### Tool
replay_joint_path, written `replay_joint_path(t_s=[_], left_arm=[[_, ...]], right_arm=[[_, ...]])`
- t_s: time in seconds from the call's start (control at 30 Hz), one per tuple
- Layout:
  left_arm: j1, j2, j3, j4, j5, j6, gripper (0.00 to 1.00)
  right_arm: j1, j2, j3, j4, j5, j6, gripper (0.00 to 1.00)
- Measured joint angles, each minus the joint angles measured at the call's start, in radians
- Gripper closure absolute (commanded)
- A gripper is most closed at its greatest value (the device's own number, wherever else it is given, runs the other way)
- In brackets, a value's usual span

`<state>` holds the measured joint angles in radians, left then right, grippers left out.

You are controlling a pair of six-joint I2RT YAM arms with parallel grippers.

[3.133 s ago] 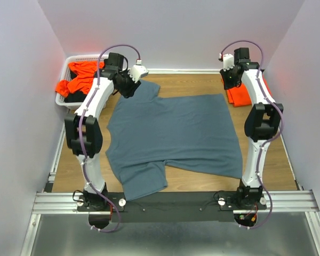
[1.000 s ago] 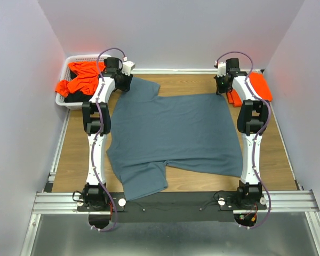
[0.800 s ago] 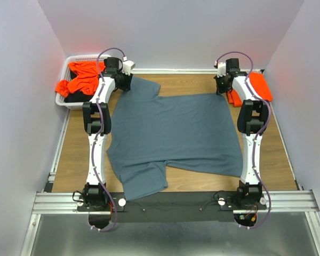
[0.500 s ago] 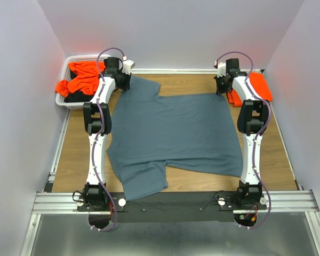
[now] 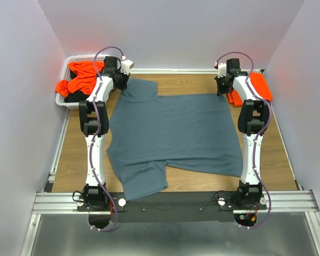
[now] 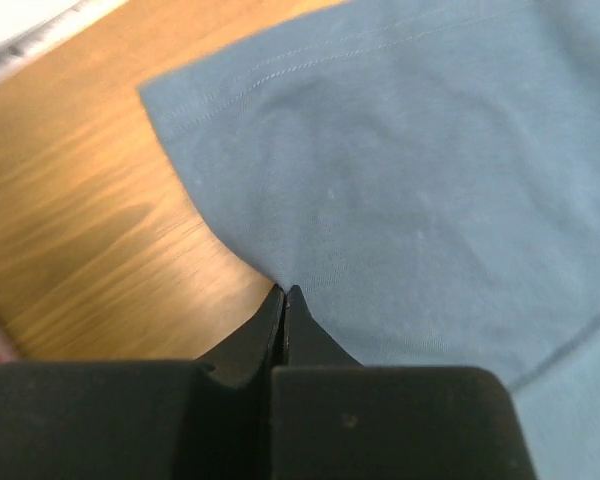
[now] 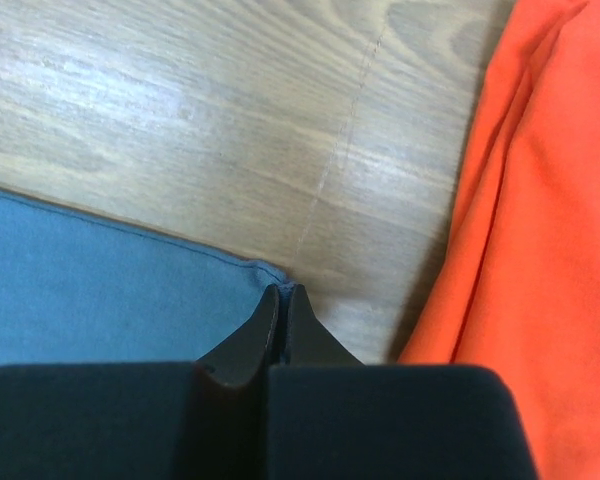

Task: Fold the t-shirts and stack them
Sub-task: Fold the tshirt

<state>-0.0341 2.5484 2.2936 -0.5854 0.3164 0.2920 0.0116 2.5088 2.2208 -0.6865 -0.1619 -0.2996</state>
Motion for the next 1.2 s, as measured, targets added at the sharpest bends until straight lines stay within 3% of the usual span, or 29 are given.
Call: replay_joint_path(t_s=[0.43,0.8,1.2], left_arm=[[0.013,-0.290,-0.129,0.056,0.052,0.068,1.00],[0.015,-0.465,-0.473,0.071,0.063,0.128,1.00],[0.015,-0.756,-0.788,0.099,0.063,0.161,1.00]], right_arm=[[-0.040,-0.141,-0.020,-0.025,-0.008,-0.017,0.99],[-0.042,-0.272,-0.195,-0.025,-0.029,-0.056,1.00],[-0.046,-0.397,-0.349,-0.034,-0.039,-0.095,0.99]])
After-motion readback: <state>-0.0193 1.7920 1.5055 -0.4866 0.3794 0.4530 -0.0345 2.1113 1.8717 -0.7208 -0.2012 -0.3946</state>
